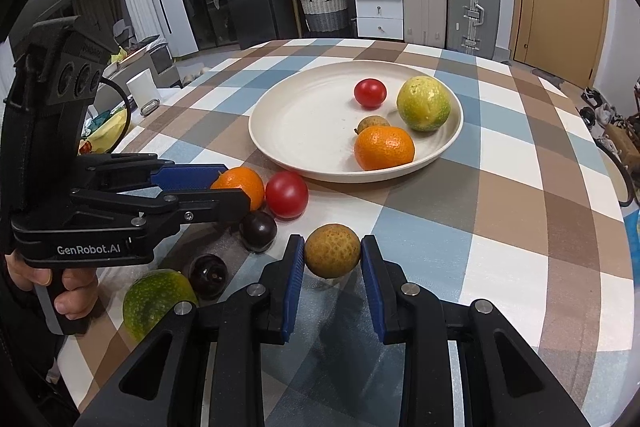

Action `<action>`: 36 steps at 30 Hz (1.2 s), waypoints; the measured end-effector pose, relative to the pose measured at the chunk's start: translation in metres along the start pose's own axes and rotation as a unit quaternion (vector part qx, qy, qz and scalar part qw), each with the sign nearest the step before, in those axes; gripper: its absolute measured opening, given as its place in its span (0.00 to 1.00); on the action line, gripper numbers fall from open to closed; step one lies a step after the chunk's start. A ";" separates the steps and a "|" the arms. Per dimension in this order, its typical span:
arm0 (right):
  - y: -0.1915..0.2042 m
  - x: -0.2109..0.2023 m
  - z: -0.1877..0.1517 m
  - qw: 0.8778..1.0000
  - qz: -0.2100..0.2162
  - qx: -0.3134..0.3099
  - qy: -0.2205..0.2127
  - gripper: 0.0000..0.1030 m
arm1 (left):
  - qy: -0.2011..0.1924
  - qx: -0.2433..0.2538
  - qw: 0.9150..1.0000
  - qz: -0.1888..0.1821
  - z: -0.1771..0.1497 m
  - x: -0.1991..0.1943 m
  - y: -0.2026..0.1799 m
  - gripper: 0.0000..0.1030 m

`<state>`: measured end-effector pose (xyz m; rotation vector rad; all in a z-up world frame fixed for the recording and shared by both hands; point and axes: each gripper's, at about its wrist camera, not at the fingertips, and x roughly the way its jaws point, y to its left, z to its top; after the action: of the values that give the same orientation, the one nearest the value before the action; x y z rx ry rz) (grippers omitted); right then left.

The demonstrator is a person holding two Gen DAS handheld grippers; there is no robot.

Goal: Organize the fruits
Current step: 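Grasp the tangerine with the left tool while the right tool grasps the brown fruit, then carry the tangerine and brown fruit onto the white plate and open both tools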

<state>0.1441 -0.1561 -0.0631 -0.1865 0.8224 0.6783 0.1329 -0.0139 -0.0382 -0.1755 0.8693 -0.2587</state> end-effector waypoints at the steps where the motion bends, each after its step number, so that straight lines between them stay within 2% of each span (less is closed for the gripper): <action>1: 0.000 0.000 0.000 1.000 -0.001 0.000 0.000 0.29 | -0.001 0.000 1.000 0.000 -0.001 -0.001 0.000 0.36; 11: 0.004 -0.006 0.001 1.000 -0.005 -0.003 -0.006 0.29 | -0.023 0.003 1.000 0.003 -0.003 -0.017 0.001 0.36; 19: 0.006 -0.010 0.004 1.000 -0.006 0.003 -0.021 0.29 | -0.041 0.002 0.999 0.025 -0.002 -0.026 0.004 0.36; 27: 0.000 -0.016 0.011 0.998 0.002 0.020 -0.057 0.29 | -0.065 -0.004 0.996 0.053 0.006 -0.029 0.006 0.36; 36: -0.011 -0.018 0.021 0.994 0.004 0.040 -0.098 0.29 | -0.090 -0.015 0.994 0.057 0.022 -0.021 0.011 0.36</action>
<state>0.1553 -0.1653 -0.0368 -0.0425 0.6612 0.6584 0.1384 0.0043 -0.0117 -0.1733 0.7019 -0.1202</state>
